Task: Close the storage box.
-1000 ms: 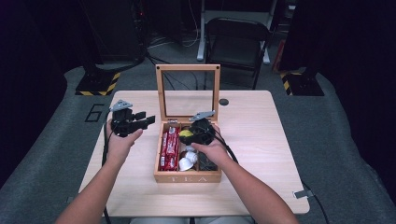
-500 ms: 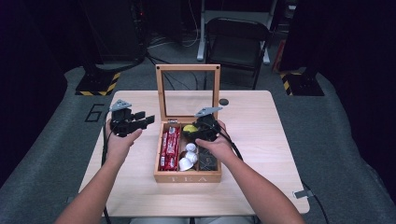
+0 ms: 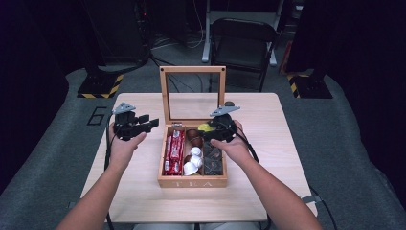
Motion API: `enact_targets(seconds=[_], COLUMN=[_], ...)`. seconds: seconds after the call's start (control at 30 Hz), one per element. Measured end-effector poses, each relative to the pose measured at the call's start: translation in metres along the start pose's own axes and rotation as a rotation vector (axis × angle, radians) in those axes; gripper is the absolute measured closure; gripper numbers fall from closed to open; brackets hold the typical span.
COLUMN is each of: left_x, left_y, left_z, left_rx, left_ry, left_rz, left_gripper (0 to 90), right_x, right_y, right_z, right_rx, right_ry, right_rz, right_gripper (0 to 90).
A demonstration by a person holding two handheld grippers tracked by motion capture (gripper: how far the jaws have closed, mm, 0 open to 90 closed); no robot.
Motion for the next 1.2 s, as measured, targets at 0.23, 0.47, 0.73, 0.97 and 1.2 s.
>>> enact_targets(seconds=[0.23,0.47,0.73,0.97,1.2], left_x=[-0.002,-0.002,-0.004,-0.005,-0.006], left_y=[0.000,0.000,0.001,0.001,0.001], left_z=[0.001,0.003,0.005,0.005,0.004], left_rx=[-0.002,0.002,-0.001,0.000,-0.005], left_ry=[-0.001,-0.002,-0.006,-0.006,-0.006], left_rz=[0.003,0.006,0.005,0.004,0.001], left_gripper=[48.3,48.3,48.3,48.3,48.3], right_x=[-0.012,-0.029,-0.047,-0.055,-0.066], right_y=[-0.010,-0.024,-0.042,-0.062,-0.080], right_z=[-0.016,-0.029,-0.041,-0.045,-0.046], right_rx=[-0.005,-0.003,-0.013,0.002,0.005], right_ry=[-0.023,-0.058,-0.093,-0.122,-0.147], right_rz=[0.021,0.048,0.087,0.113,0.142], right_gripper=[37.4,37.5,37.5,37.5,37.5])
Point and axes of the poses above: each handheld gripper's, and its own axes: z roughly forward along the jaws, y roughly out of its top, x roughly to its left, the point moved 7 cm from there along z, roughly forward along the jaws, and after that the axes turned 12 degrees about x, right-handed, at the moved point
